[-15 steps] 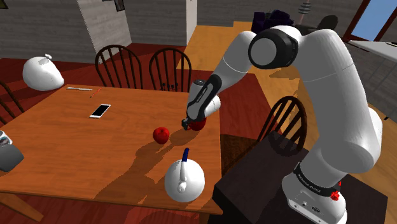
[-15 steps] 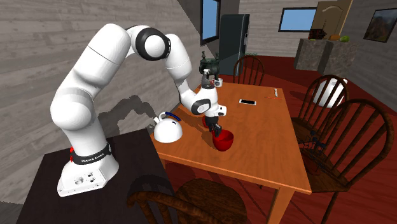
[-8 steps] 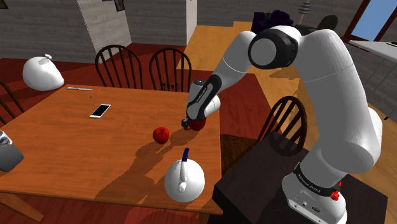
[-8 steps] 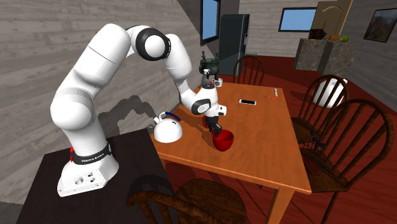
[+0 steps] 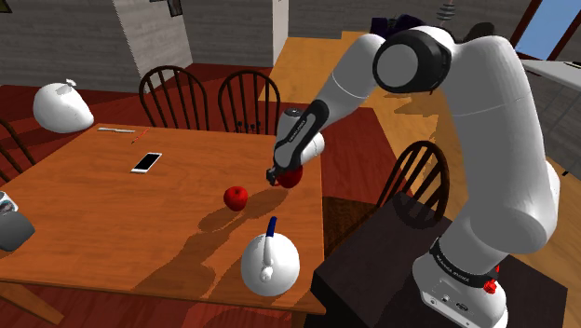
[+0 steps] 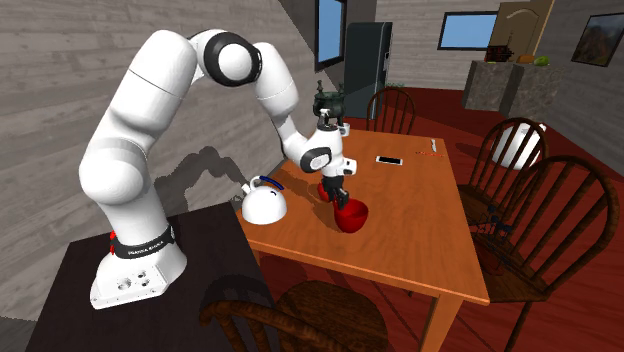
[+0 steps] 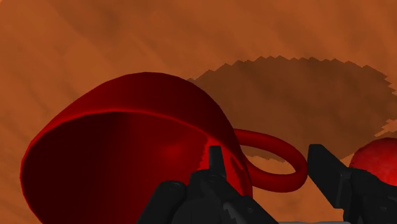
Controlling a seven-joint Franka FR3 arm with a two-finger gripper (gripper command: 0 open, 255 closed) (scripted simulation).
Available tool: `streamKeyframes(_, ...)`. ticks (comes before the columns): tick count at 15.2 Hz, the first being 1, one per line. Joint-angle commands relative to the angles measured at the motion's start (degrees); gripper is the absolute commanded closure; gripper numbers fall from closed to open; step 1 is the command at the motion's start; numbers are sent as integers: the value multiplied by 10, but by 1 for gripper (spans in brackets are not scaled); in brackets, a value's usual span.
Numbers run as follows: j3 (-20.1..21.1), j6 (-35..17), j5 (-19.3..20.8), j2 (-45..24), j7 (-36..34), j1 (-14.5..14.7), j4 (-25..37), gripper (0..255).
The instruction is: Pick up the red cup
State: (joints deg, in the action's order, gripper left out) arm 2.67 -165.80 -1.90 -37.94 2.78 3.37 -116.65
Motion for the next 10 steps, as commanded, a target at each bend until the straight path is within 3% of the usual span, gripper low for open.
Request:
streamKeyframes(1,0,11,0,14,-1,1,-3,255)
streamKeyframes(10,0,47,-1,65,-2,0,-17,255)
